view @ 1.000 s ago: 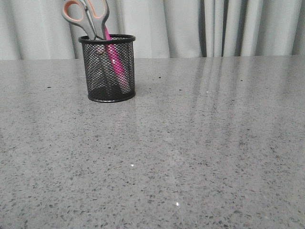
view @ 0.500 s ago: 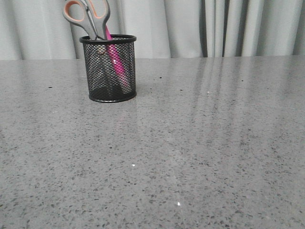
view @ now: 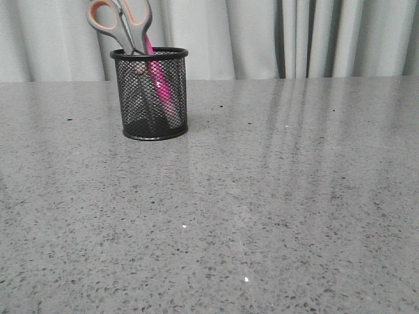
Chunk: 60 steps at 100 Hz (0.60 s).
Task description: Put pen and scissors into bin
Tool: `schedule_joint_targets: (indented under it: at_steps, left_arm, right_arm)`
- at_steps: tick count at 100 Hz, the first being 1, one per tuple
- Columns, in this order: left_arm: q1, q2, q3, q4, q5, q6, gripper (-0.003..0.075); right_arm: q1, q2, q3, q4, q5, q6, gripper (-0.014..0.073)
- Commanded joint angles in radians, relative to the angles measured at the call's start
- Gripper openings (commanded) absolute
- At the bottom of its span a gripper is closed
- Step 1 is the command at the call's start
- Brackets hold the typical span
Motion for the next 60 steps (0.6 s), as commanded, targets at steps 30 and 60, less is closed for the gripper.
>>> schedule_joint_targets:
  at_steps: [30, 60]
  left_arm:
    - [0.018, -0.033, 0.044, 0.025, -0.024, -0.19, -0.0019]
    - [0.018, -0.033, 0.044, 0.045, 0.037, -0.19, -0.0019]
  right_arm:
    - [0.001, 0.01, -0.02, -0.024, -0.055, -0.004, -0.0058]
    - [0.001, 0.01, -0.02, -0.024, -0.055, -0.004, -0.0058]
